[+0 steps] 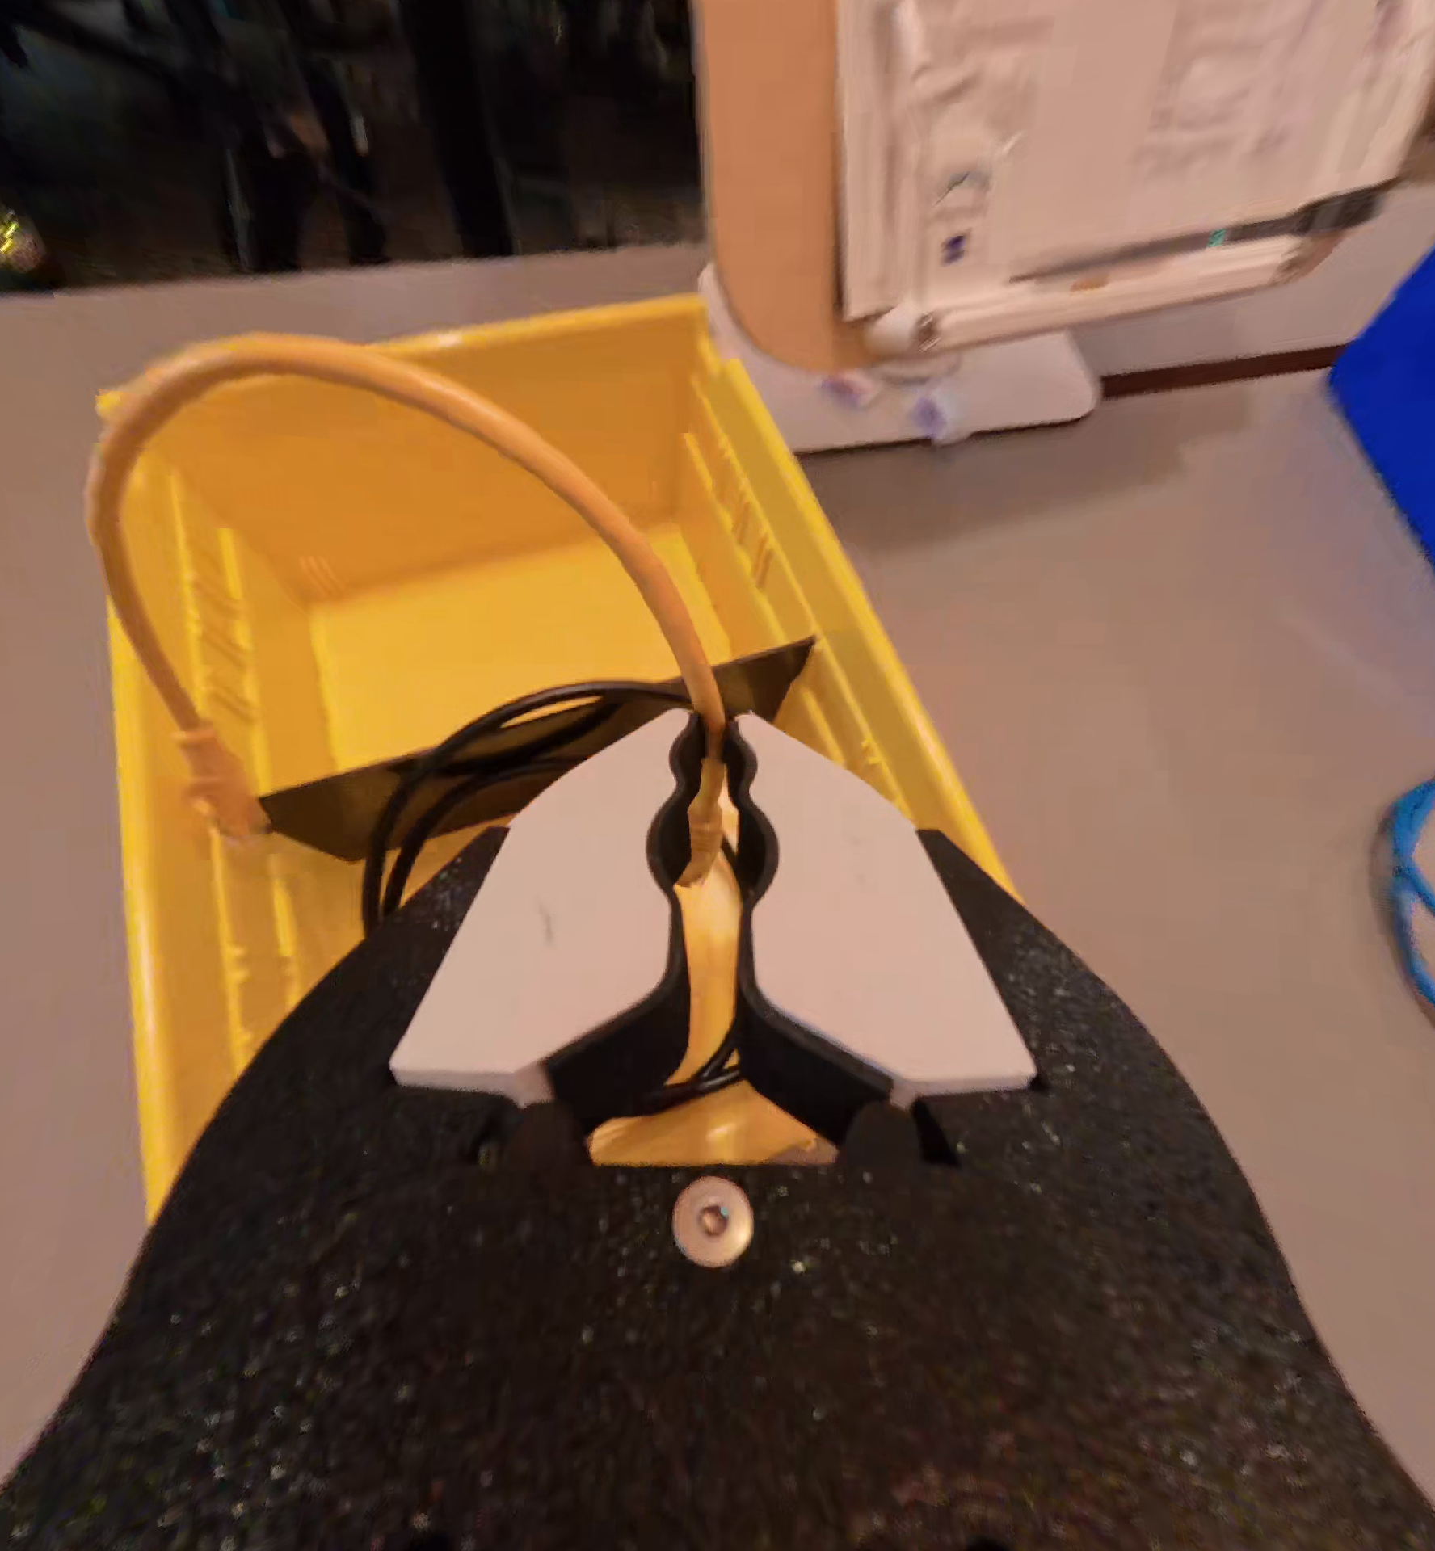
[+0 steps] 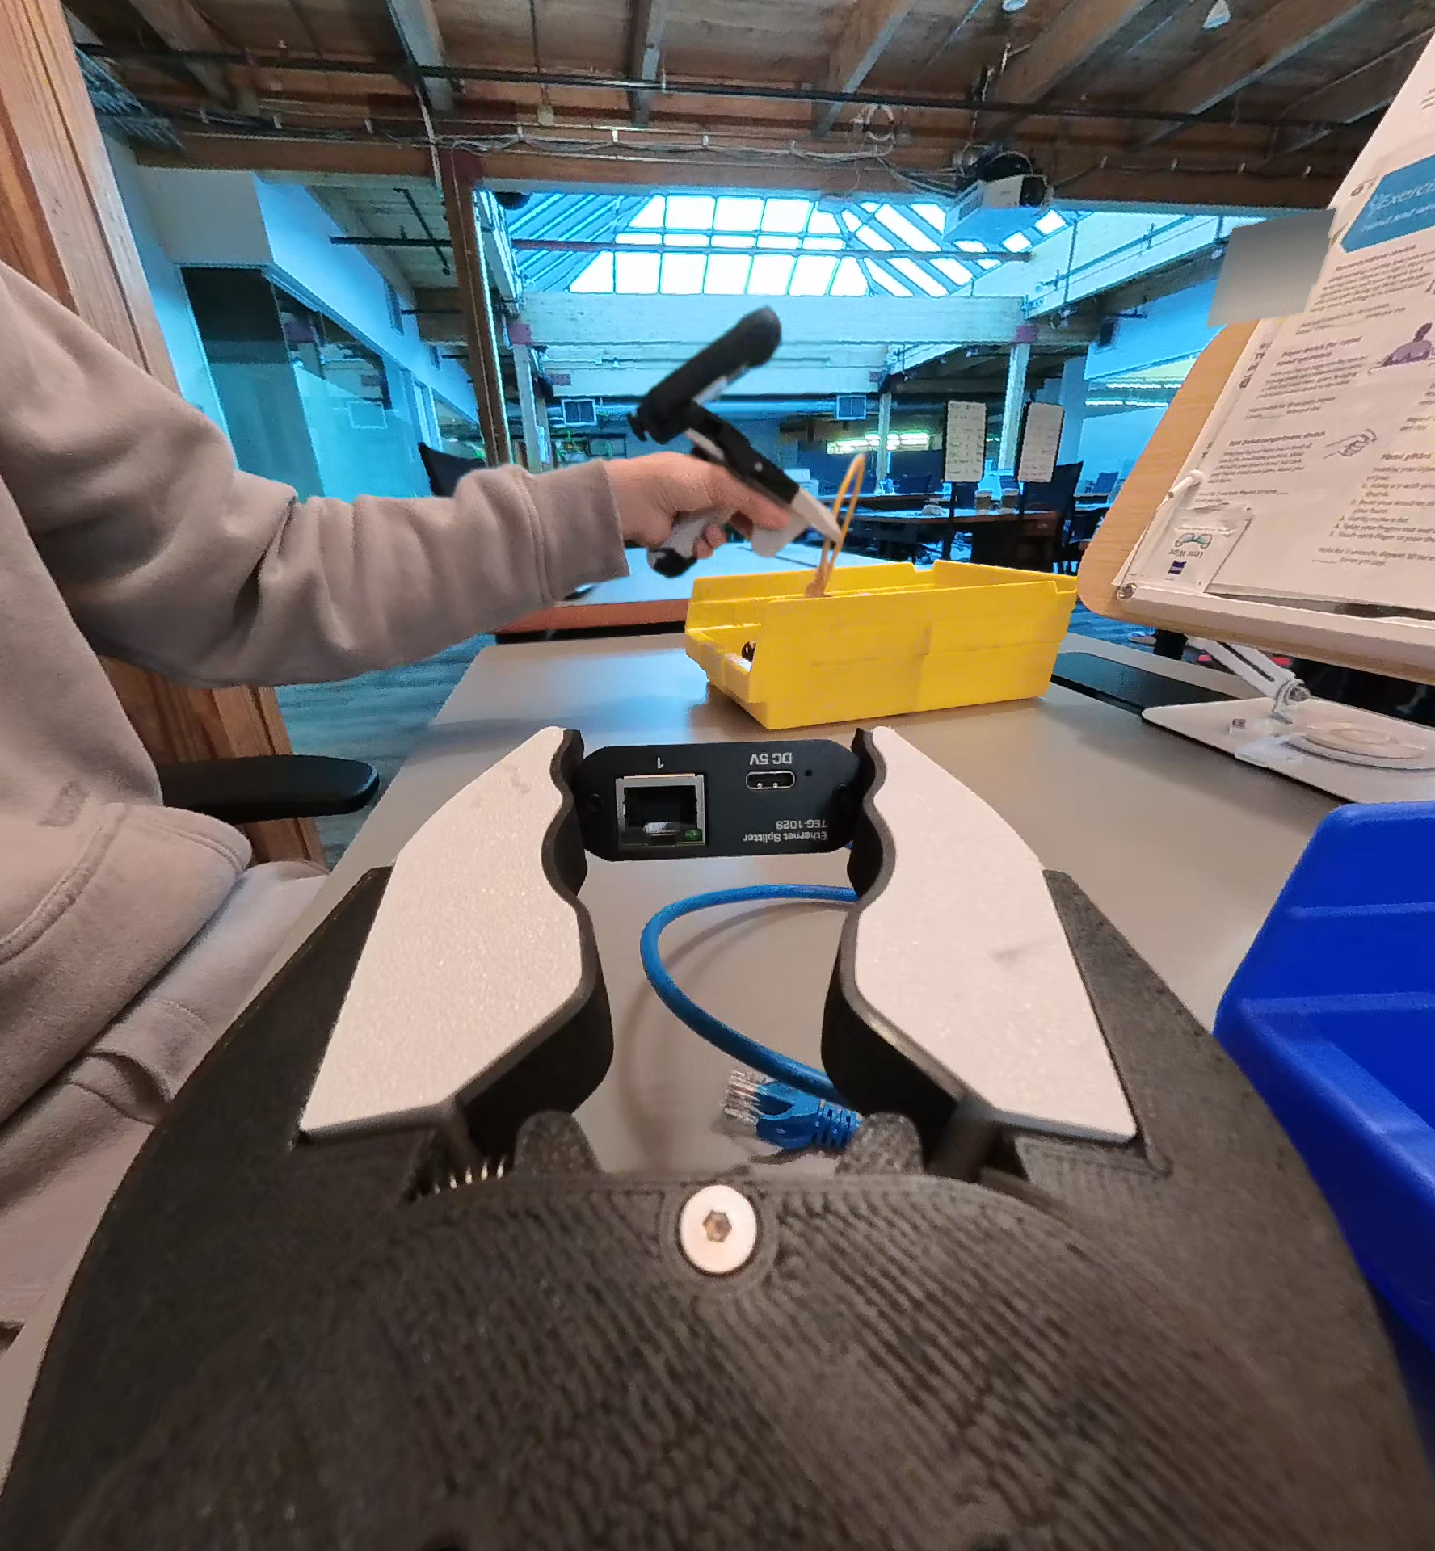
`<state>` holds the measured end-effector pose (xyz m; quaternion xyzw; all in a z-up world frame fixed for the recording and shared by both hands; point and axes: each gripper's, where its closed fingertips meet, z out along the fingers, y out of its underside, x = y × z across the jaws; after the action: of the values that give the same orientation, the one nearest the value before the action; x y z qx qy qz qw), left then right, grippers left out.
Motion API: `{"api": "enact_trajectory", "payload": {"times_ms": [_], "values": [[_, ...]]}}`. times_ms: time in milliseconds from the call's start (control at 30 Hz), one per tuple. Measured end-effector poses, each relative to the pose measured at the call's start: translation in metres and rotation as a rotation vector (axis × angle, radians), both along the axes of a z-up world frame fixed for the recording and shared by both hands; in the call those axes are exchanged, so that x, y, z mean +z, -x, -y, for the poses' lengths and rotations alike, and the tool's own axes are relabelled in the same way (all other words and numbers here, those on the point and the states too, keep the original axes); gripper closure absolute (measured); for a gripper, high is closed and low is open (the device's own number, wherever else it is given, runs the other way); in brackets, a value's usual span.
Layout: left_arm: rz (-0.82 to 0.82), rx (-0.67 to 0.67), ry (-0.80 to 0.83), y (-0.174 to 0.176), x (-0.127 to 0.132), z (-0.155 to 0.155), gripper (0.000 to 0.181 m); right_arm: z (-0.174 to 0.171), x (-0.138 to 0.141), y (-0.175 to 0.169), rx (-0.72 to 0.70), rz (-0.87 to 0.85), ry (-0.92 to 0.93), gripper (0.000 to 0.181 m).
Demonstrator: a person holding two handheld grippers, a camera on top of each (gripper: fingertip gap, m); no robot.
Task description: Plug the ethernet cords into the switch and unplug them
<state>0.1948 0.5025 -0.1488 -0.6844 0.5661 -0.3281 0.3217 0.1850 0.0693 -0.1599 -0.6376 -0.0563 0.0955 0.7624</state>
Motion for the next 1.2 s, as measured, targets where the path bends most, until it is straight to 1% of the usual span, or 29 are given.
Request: {"api": "enact_trajectory", "payload": {"times_ms": [33,100,133,167,233,300,367,433,500,533,567,633,667,733,800,900,933,967,1000,1033,1067,1100,1133,1167,1200], "values": [[0.037,-0.036,0.011,0.001,0.012,0.006,0.177,0.000,0.000,0.000,0.000,-0.002,-0.002,0.120],[0.163,-0.125,0.035,0.002,0.042,0.027,0.177,0.001,0.001,-0.001,-0.001,-0.004,-0.010,0.120],[0.214,-0.173,0.072,0.004,0.056,0.042,0.177,0.002,0.002,-0.001,-0.002,-0.007,-0.014,0.120],[0.254,-0.235,0.123,0.007,0.067,0.060,0.177,0.002,0.002,-0.002,-0.003,-0.011,-0.021,0.120],[0.387,-0.372,0.231,0.015,0.091,0.105,0.177,0.004,0.004,-0.003,-0.007,-0.018,-0.033,0.120],[0.523,-0.496,0.350,0.026,0.106,0.152,0.177,0.005,0.005,-0.003,-0.008,-0.021,-0.046,0.120],[0.625,-0.618,0.438,0.039,0.103,0.199,0.177,0.008,0.007,-0.004,-0.005,-0.031,-0.066,0.120],[0.719,-0.714,0.535,0.054,0.091,0.243,0.177,0.013,0.010,-0.006,-0.003,-0.046,-0.100,0.120],[0.763,-0.797,0.635,0.065,0.070,0.279,0.177,0.018,0.013,-0.008,-0.004,-0.060,-0.137,0.119],[0.762,-0.814,0.678,0.067,0.057,0.292,0.177,0.020,0.015,-0.009,-0.006,-0.066,-0.151,0.120],[0.757,-0.800,0.720,0.066,0.045,0.300,0.177,0.021,0.016,-0.010,-0.005,-0.069,-0.161,0.120],[0.726,-0.757,0.804,0.063,0.025,0.311,0.177,0.023,0.016,-0.009,0.001,-0.069,-0.173,0.119],[0.678,-0.735,0.833,0.060,0.014,0.315,0.177,0.023,0.017,-0.009,0.001,-0.070,-0.176,0.119],[0.593,-0.674,0.814,0.056,-0.006,0.318,0.177,0.023,0.017,-0.009,0.001,-0.072,-0.173,0.119],[0.448,-0.582,0.725,0.053,-0.034,0.312,0.177,0.021,0.015,-0.008,0.001,-0.064,-0.159,0.119],[0.250,-0.487,0.570,0.059,-0.071,0.293,0.175,0.017,0.013,-0.006,0.005,-0.057,-0.131,0.119],[0.166,-0.454,0.511,0.064,-0.085,0.285,0.171,0.017,0.013,-0.007,0.000,-0.058,-0.128,0.119],[0.066,-0.452,0.448,0.071,-0.100,0.278,0.156,0.017,0.013,-0.007,-0.001,-0.058,-0.129,0.119],[-0.029,-0.466,0.377,0.079,-0.112,0.271,0.151,0.017,0.013,-0.007,-0.002,-0.059,-0.130,0.120],[-0.103,-0.446,0.287,0.086,-0.121,0.260,0.145,0.017,0.013,-0.008,-0.005,-0.061,-0.131,0.119],[-0.122,-0.391,0.181,0.087,-0.121,0.245,0.140,0.017,0.013,-0.008,-0.005,-0.062,-0.131,0.119],[-0.068,-0.354,0.073,0.085,-0.109,0.235,0.134,0.017,0.013,-0.008,-0.004,-0.063,-0.128,0.119],[0.047,-0.339,-0.023,0.079,-0.086,0.233,0.129,0.016,0.012,-0.008,-0.004,-0.064,-0.123,0.119],[0.186,-0.370,-0.084,0.074,-0.059,0.245,0.126,0.015,0.012,-0.008,-0.001,-0.063,-0.120,0.119],[0.322,-0.438,-0.126,0.071,-0.033,0.268,0.117,0.015,0.012,-0.008,-0.001,-0.064,-0.116,0.120]]}}
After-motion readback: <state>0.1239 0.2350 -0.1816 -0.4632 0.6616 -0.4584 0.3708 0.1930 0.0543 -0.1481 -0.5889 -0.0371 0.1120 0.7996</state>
